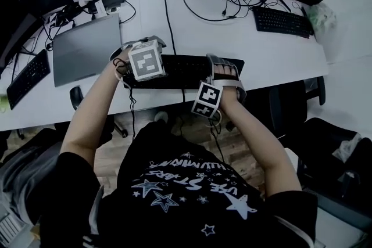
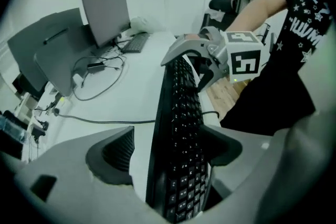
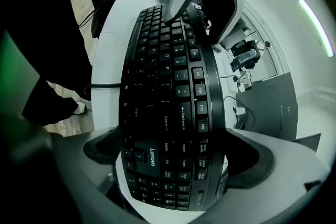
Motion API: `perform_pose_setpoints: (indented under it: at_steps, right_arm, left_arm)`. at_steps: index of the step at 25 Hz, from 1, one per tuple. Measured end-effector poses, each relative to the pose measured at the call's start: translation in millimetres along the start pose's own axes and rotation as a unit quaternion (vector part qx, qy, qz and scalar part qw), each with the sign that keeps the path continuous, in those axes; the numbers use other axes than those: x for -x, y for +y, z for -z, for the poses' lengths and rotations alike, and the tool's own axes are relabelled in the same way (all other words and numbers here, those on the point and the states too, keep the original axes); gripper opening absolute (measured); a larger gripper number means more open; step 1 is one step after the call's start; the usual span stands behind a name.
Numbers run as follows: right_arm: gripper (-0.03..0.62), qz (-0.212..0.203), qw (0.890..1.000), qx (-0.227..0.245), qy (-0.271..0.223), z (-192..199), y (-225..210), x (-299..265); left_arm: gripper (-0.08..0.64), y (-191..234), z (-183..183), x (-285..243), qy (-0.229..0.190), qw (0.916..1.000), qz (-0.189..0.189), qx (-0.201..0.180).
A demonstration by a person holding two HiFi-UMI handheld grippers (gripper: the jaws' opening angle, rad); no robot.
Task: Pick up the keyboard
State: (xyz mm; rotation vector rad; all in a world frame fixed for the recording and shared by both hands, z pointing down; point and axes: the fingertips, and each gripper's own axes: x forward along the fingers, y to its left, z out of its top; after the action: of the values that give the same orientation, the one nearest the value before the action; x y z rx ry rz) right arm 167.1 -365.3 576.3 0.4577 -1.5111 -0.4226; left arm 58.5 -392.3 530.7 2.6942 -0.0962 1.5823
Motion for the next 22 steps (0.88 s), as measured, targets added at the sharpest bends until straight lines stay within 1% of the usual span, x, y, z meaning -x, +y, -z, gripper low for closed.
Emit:
perform_pose_setpoints:
  at_steps: [1, 3, 6, 8, 9, 11, 13, 14, 15, 17, 18, 19, 22]
  right_arm:
    - [0.575, 0.009, 1.0, 0.001, -0.003, 0, 0, 1]
    - [0.575, 0.029, 1.0, 0.004, -0.008, 0, 1, 4]
    - [0.575, 0.061, 0.998, 0.013, -0.011, -1, 0, 7]
    - [0.575, 0.081, 0.996, 0.021, -0.008, -2, -1, 8]
    - [0.575, 0.09, 0.996, 0.024, -0.007, -2, -1, 7]
    - [0.575, 0.11, 0.994, 0.025, -0.009, -4, -3, 9]
    - [0.575, 0.128, 0.991, 0.022, -0.012, -6, -4, 11]
    - [0.575, 0.137, 0.99, 0.021, -0.014, -6, -5, 12]
    - [0.575, 0.147, 0.989, 0.021, -0.017, -7, -5, 13]
    - [0.575, 0.165, 0.986, 0.023, -0.022, -7, -4, 16]
    - [0.574, 0.171, 0.985, 0.022, -0.025, -7, -3, 17]
    - [0.574, 0.177, 0.984, 0.017, -0.028, -6, -1, 18]
    - [0.574, 0.201, 0.978, -0.017, -0.046, -5, -1, 27]
  left_arm:
    - [0.394, -4, -1, -4, 0.012, 0.9996, 0.018, -0.015]
    - [0.394, -14, 5, -11, 0.06, 0.9958, 0.059, -0.034]
    - [0.393, -32, 19, -22, 0.128, 0.9829, 0.125, -0.044]
    - [0.385, -39, 25, -28, 0.155, 0.9758, 0.147, -0.046]
    - [0.328, -42, 27, -31, 0.163, 0.9733, 0.155, -0.046]
    - [0.283, -54, 27, -33, 0.168, 0.9686, 0.178, -0.045]
    - [0.208, -65, 26, -32, 0.165, 0.9659, 0.194, -0.045]
    - [0.179, -69, 24, -31, 0.163, 0.966, 0.196, -0.042]
    - [0.166, -72, 23, -30, 0.16, 0.9669, 0.195, -0.034]
    - [0.126, -77, 21, -28, 0.154, 0.9699, 0.188, -0.009]
    - [0.109, -78, 20, -27, 0.153, 0.9721, 0.178, 0.0]
    - [0.109, -80, 20, -26, 0.152, 0.9744, 0.165, 0.006]
    - [0.1, -84, 19, -26, 0.148, 0.98, 0.129, 0.031]
